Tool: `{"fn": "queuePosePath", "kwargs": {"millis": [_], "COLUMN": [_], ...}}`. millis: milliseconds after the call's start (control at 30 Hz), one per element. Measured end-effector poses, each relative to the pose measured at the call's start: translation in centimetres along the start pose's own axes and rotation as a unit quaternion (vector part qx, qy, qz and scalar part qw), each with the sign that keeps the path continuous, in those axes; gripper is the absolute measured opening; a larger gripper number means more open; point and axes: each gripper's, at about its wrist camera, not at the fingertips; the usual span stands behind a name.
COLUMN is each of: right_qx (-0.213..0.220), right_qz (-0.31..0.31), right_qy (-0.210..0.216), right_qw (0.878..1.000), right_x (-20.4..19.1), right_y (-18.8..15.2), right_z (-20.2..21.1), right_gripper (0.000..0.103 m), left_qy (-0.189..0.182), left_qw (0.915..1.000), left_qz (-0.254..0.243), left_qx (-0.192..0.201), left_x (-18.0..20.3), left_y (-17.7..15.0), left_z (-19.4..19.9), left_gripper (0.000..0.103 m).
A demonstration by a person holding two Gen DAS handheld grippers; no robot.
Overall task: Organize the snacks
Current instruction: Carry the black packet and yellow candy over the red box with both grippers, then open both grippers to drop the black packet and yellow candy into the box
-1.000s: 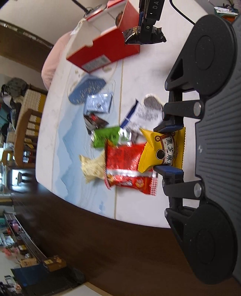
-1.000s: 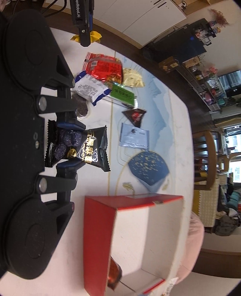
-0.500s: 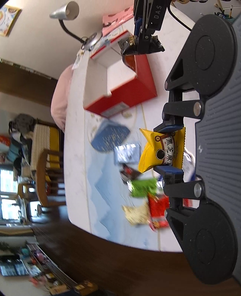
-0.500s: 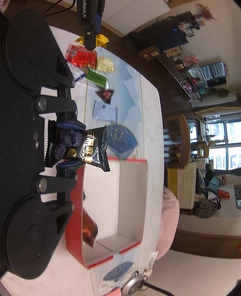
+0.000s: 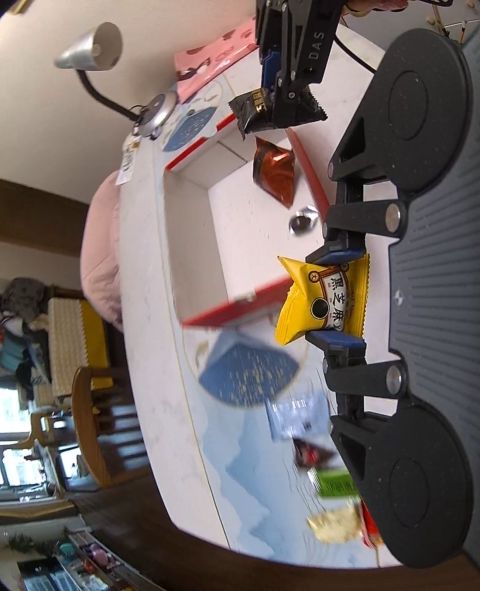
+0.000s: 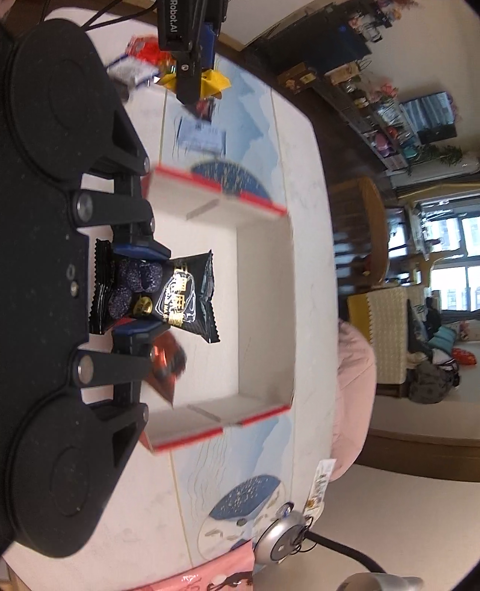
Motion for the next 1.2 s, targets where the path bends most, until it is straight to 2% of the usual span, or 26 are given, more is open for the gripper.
{"fn": "queuePosePath", "kwargs": {"millis": [233,500,767,1000,1200], "right_qx": [-0.026,-0.065,-0.093,-0.122,-0.125], "right_qz": [-0.002,-0.010,0.009,0.029,0.041], "right_qy": [0.004,0.017,0.034,0.042,0.046], "right_qw": [1.000,0.998,0.995,0.991,0.990], "right_x": [5.4,9.2,9.8,9.5,9.4], "right_y": [2.6,5.1,6.6,7.1,7.4], "right_z": [-2.6,-6.6,-9.4,-11.5,-12.0], "right_gripper": [0.032,0.032,0.032,0.032,0.033], "left_qy": [0.016,0.044,0.063,0.063,0.058], "left_qw": [0.9992,0.9961,0.9905,0.9849,0.9852], "left_qz": [-0.019,-0.020,-0.016,-0.012,-0.011], "left_qx": [-0.032,-0.074,-0.121,-0.161,-0.161], "left_x": [4.8,7.4,8.2,8.4,8.3], "left_y": [4.4,8.1,10.1,9.9,9.9], "left_z": [-4.0,-9.2,-13.8,-17.1,-17.7], "left_gripper": [0.036,0.036,0.036,0.036,0.036]}}
Point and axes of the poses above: each gripper's, at about its wrist camera, not at the fingertips, and z roughly against the way its jaws point, x to its right, y to its top, and after that the axes turned 11 degrees about -x, right-handed
